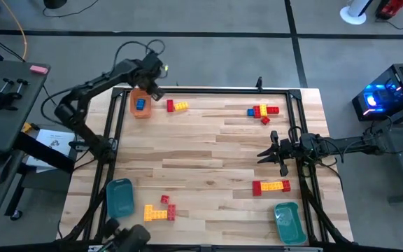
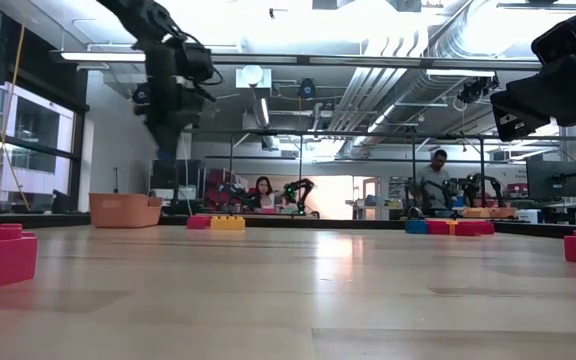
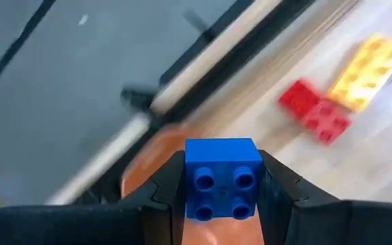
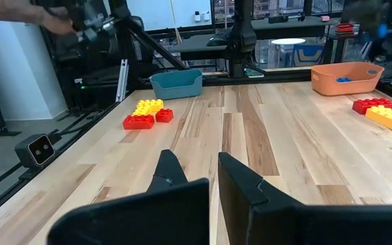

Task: Sort blocks
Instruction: Put the blue game piece into the orange bin

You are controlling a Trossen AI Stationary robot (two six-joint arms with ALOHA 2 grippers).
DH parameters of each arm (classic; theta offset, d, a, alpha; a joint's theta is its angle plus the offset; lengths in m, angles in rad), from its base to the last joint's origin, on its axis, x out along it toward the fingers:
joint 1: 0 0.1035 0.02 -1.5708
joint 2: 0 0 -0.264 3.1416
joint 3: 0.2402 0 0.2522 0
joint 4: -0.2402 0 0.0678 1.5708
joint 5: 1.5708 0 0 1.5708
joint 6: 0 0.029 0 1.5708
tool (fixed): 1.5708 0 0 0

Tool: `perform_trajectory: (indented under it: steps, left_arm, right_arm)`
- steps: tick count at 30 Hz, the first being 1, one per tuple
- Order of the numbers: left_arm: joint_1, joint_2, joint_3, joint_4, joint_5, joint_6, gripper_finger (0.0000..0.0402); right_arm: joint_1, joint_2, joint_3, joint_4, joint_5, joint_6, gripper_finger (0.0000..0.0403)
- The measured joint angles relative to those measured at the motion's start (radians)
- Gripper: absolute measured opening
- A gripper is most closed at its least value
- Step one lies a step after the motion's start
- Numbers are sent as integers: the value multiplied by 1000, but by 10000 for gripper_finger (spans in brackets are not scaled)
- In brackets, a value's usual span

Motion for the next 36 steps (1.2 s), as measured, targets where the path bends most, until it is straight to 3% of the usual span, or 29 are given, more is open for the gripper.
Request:
perform_trajectory:
  steps: [5,8,16,19,21,24,29,36]
  left_arm:
    - [-6,-22,-165,-25,-29,-151,100]
    - [-6,-22,-217,-28,-33,-167,101]
    - [2,-24,-228,-14,-112,-166,224]
    - [7,-24,-228,-14,-90,-170,254]
    - [7,-24,-224,-14,-11,-168,265]
    - [5,-24,-200,31,197,-209,270]
    - [-57,-39,-166,308,584,-290,266]
    - [-270,-95,-163,730,816,-291,258]
  right_arm:
    - [0,0,0,0,0,0,0]
    - [0,0,0,0,0,0,0]
    - [0,0,0,0,0,0,0]
    - [0,0,0,0,0,0,0]
    - [0,0,0,0,0,0,0]
    - [0,0,0,0,0,0,0]
    - [0,0,0,0,0,0,0]
    - [0,0,0,0,0,0,0]
